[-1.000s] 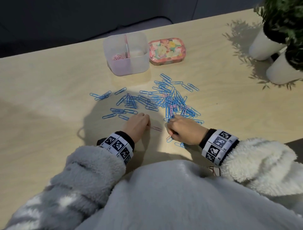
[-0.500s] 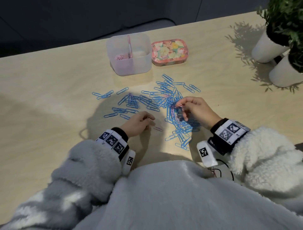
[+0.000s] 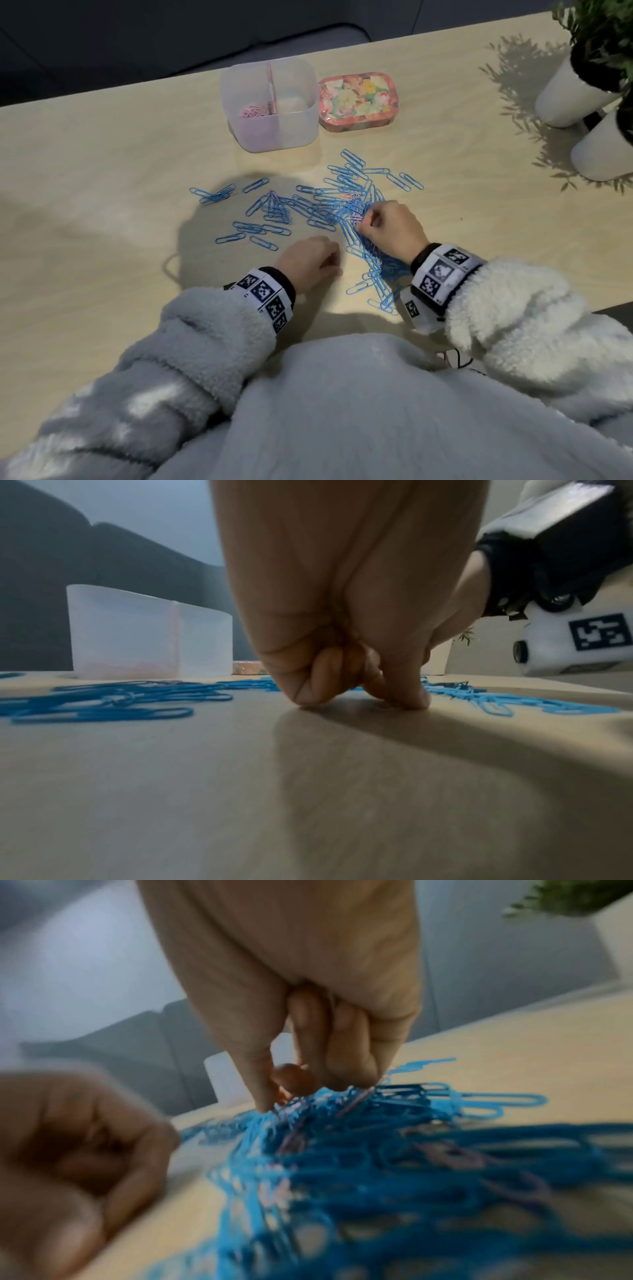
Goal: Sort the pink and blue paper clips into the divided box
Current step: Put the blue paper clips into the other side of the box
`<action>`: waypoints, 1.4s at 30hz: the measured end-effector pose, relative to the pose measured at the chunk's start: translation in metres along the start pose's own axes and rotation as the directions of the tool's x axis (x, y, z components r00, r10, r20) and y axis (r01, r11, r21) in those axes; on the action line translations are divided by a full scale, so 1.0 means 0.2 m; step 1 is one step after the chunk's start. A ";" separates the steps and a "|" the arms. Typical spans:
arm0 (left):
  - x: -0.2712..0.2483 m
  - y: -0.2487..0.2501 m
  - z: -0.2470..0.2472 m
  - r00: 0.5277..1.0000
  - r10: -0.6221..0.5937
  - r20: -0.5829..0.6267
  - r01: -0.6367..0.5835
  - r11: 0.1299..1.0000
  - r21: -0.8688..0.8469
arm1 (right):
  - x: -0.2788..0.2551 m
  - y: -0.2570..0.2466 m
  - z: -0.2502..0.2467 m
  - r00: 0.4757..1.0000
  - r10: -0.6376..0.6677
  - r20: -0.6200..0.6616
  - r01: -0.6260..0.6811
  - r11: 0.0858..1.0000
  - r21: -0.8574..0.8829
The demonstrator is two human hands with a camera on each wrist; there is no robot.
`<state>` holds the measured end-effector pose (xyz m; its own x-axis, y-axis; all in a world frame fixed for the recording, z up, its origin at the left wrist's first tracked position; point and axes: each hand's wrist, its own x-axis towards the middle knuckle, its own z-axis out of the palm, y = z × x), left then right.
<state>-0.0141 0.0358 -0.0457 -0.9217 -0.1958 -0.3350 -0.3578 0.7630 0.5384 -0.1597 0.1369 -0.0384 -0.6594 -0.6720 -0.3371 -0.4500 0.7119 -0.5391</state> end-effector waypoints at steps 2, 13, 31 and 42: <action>-0.01 -0.02 0.01 1.000 -0.026 0.017 0.026 1.000 -0.007 | 0.01 -0.02 -0.05 1.000 -0.014 0.027 0.008 0.979 0.205; 0.01 -0.21 -0.25 0.868 -0.488 -0.093 0.185 0.491 -0.851 | 0.07 -0.03 -0.30 0.959 -0.081 0.273 -0.083 0.838 0.539; 0.08 -0.40 -0.33 0.761 -0.553 -0.338 0.492 0.833 -0.254 | 0.29 -0.35 -0.04 0.903 -0.130 0.409 -0.231 0.656 0.719; 0.01 -0.40 -0.37 0.885 -0.394 -0.248 0.244 0.846 -0.473 | 0.31 -0.46 0.13 0.923 -0.305 0.236 0.240 0.933 0.267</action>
<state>0.0013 -0.0715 -0.0336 -0.7119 -0.6266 -0.3171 -0.5990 0.3062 0.7398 -0.1433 0.0241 -0.0294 -0.3290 -0.8851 -0.3291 -0.4176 0.4490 -0.7899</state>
